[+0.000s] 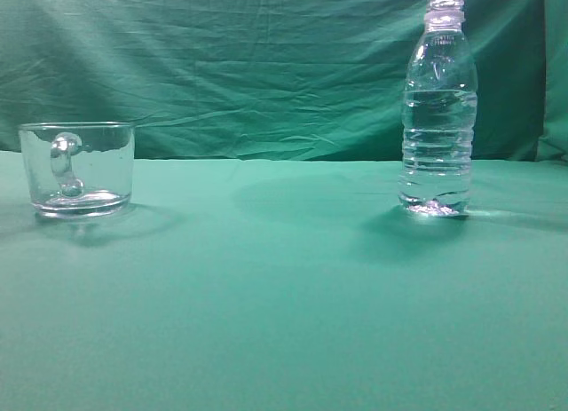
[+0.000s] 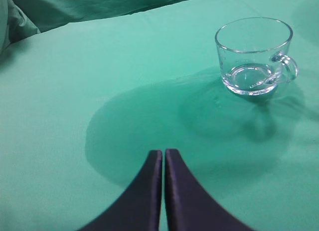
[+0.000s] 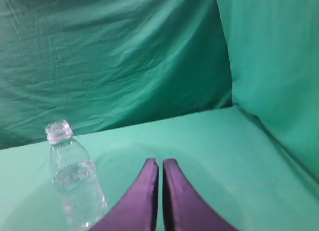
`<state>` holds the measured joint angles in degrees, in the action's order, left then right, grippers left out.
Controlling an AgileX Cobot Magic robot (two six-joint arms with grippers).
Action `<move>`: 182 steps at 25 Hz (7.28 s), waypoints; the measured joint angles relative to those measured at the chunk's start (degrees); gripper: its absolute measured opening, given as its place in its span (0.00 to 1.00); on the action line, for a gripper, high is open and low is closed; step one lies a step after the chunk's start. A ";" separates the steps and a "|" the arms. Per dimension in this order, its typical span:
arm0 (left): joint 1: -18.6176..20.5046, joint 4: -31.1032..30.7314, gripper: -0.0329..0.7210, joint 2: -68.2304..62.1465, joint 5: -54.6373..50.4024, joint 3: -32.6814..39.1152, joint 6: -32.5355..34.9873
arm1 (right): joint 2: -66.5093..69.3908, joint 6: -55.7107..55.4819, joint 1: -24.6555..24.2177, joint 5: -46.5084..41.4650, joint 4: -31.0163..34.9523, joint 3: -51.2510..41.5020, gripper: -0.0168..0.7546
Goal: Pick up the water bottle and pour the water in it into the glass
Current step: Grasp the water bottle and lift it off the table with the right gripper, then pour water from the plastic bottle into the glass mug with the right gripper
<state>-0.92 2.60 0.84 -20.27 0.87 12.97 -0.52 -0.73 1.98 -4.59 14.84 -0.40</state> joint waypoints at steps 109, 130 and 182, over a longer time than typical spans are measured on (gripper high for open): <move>0.00 0.00 0.04 0.00 0.00 0.00 0.00 | 109.25 4.12 27.89 56.57 1.75 36.40 0.53; 0.00 0.00 0.04 0.00 0.00 0.00 0.00 | 102.10 6.27 27.89 39.86 -8.89 40.11 0.42; 0.00 0.00 0.04 0.00 0.00 0.00 0.00 | 128.11 16.53 39.93 3.13 -66.33 97.85 0.42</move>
<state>-0.92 2.60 0.84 -20.27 0.87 12.97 127.59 15.80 41.91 -1.46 -51.49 97.45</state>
